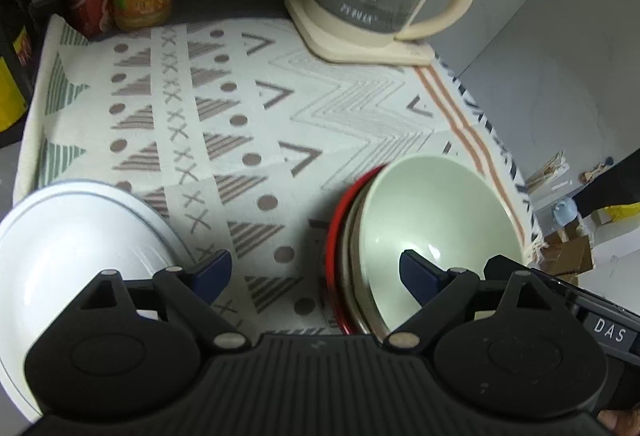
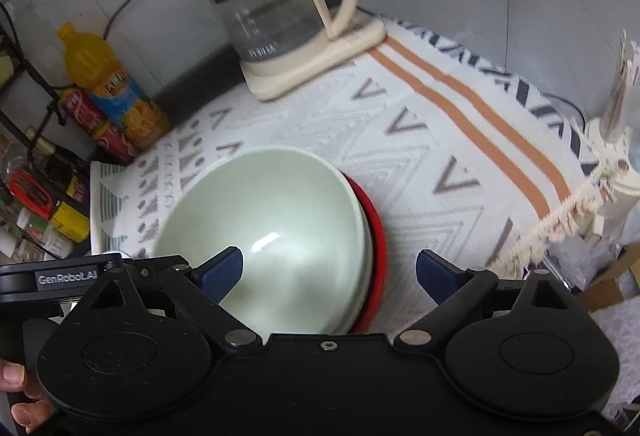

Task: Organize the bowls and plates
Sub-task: 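Move both grippers to the rim of the green-and-red bowl stack, then close both grippers on the rim of the bowl stack, then lift the bowl stack with both grippers and carry it over the plates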

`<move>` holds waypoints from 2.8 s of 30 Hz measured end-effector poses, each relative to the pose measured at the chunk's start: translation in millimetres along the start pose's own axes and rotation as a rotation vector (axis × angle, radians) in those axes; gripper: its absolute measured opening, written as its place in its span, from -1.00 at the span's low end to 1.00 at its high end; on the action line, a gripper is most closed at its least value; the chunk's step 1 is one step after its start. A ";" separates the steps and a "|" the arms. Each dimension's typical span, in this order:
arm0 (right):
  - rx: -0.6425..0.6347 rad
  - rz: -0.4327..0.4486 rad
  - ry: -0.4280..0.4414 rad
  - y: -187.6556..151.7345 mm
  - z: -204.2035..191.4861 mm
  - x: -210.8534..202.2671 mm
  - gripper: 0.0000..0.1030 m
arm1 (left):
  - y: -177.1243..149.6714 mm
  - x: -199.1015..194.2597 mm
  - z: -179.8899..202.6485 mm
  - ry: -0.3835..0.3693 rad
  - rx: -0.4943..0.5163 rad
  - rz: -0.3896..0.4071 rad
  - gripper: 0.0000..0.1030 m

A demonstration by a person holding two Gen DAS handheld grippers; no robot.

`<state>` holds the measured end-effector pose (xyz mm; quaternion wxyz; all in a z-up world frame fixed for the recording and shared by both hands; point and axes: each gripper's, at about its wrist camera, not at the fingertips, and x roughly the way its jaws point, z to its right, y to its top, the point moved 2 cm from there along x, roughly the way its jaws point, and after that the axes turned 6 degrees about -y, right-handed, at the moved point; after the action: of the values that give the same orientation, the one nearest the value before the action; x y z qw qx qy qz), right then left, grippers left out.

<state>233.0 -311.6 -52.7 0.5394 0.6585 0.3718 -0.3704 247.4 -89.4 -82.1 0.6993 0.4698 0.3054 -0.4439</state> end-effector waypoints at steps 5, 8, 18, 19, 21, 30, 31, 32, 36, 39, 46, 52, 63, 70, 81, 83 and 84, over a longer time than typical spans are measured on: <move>-0.001 -0.071 0.003 -7.6 2.2 15.6 0.45 | -10.8 19.3 -4.9 -0.015 -0.049 -0.070 0.36; -0.011 -0.103 0.014 -11.8 0.6 23.7 0.40 | -15.0 25.5 -6.5 -0.020 -0.072 -0.085 0.30; -0.013 -0.146 0.052 -21.0 2.0 37.4 0.13 | -18.1 39.7 -4.0 -0.044 -0.108 -0.115 -0.06; -0.012 -0.146 0.049 -20.5 2.6 37.0 0.07 | -18.0 39.8 -3.2 -0.046 -0.106 -0.111 -0.12; -0.003 -0.151 0.043 -18.6 5.2 36.5 -0.05 | -19.0 40.6 -2.1 -0.056 -0.104 -0.112 -0.22; 0.028 -0.128 0.072 -18.5 8.1 33.1 -0.25 | -22.6 39.4 -0.4 -0.060 -0.079 -0.116 -0.33; 0.027 -0.122 0.076 -17.9 6.9 32.0 -0.25 | -22.6 38.7 -1.4 -0.056 -0.079 -0.117 -0.33; 0.025 -0.113 0.080 -17.2 5.5 30.5 -0.26 | -22.5 37.7 -2.7 -0.052 -0.079 -0.117 -0.33; 0.008 -0.084 0.095 -11.4 -0.8 26.1 -0.27 | -20.6 31.0 -6.6 -0.051 -0.082 -0.104 -0.33; 0.002 -0.073 0.103 -7.3 -6.4 24.4 -0.29 | -18.4 23.6 -7.9 -0.050 -0.073 -0.089 -0.33; -0.026 -0.057 0.128 -3.5 -25.6 18.8 -0.30 | -11.9 3.6 -16.9 -0.050 -0.088 -0.044 -0.33; -0.050 -0.036 0.157 0.1 -46.4 11.4 -0.30 | -7.7 -16.4 -27.8 -0.048 -0.103 -0.009 -0.33; -0.084 -0.022 0.208 2.3 -84.4 -1.6 -0.30 | -7.4 -57.0 -55.5 -0.036 -0.146 0.060 -0.33; -0.114 -0.030 0.234 -8.5 -110.0 -4.1 -0.30 | -16.1 -79.4 -77.8 -0.023 -0.178 0.086 -0.33; -0.173 -0.041 0.259 -32.7 -149.6 -2.6 -0.30 | -38.4 -107.0 -115.1 0.016 -0.234 0.116 -0.33; -0.182 -0.050 0.261 -36.4 -155.1 -0.9 -0.30 | -42.7 -109.9 -122.4 0.018 -0.249 0.117 -0.33; -0.186 -0.055 0.262 -38.4 -157.9 0.2 -0.30 | -44.7 -111.3 -126.0 0.018 -0.256 0.118 -0.33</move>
<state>212.6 -150.5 -46.8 0.5348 0.6379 0.4894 -0.2599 158.9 57.3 -52.3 0.7755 0.3979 0.3377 -0.3553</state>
